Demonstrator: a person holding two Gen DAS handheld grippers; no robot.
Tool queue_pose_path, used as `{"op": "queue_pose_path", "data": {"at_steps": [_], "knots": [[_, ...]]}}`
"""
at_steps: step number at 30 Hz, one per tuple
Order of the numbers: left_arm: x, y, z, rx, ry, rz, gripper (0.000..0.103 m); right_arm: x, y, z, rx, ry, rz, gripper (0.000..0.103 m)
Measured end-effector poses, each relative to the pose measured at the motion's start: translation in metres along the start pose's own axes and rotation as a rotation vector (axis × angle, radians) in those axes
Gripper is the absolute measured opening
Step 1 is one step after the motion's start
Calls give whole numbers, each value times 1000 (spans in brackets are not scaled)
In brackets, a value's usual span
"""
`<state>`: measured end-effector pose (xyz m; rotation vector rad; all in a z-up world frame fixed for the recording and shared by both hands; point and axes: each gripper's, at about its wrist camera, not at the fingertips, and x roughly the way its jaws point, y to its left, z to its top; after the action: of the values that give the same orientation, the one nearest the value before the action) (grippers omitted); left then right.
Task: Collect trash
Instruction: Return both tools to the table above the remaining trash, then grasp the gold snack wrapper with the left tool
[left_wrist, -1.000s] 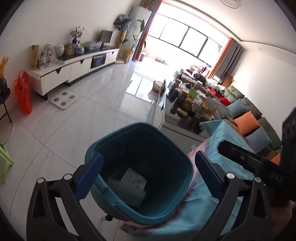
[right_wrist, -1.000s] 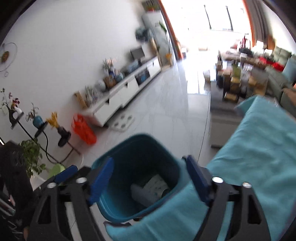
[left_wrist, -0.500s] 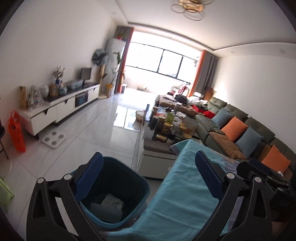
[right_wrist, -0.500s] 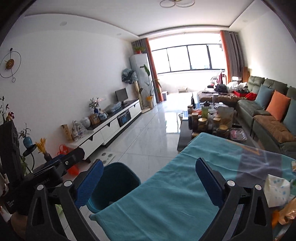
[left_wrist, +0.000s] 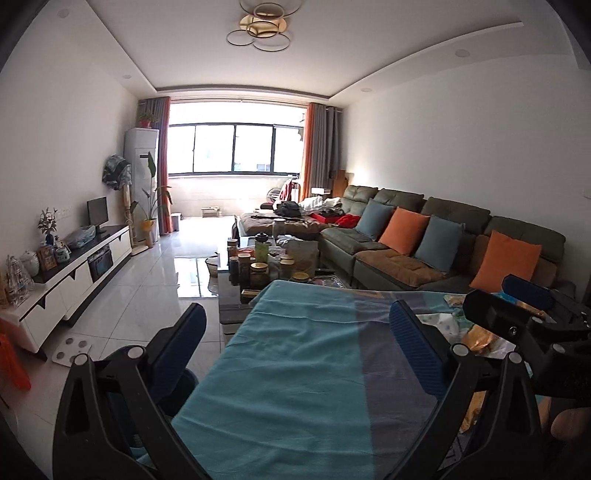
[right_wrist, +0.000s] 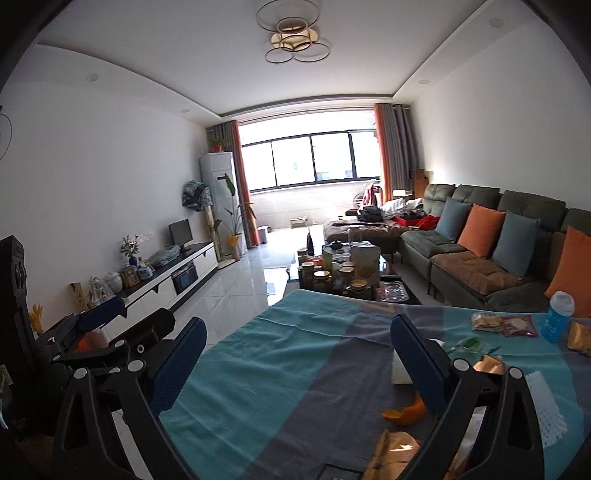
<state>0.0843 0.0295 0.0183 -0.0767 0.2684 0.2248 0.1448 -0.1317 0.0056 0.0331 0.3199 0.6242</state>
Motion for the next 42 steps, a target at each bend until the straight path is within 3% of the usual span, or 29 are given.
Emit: {"op": "queue_pose_path", "data": {"at_steps": [4,12,17,24,35,42], "knots": [[3,-19,-8,-31,20,-61,98,-18,-21,-9,28,-11,-51,96],[6,-43,-23,0,46,-159,98,-61,-49,-36,31,-41,-211,96],[13,-56,-36,35,89,-240,98,-84,-77,-56,84,-17,-312,96],[24,-102,-62,115,154,-364,98,-91,-122,-74,147,51,-441,96],[48,-136,-83,151,267,-434,98,-82,-137,-79,176,114,-463,96],[61,-172,-97,228,283,-447,98,-79,-148,-83,200,134,-473,96]]}}
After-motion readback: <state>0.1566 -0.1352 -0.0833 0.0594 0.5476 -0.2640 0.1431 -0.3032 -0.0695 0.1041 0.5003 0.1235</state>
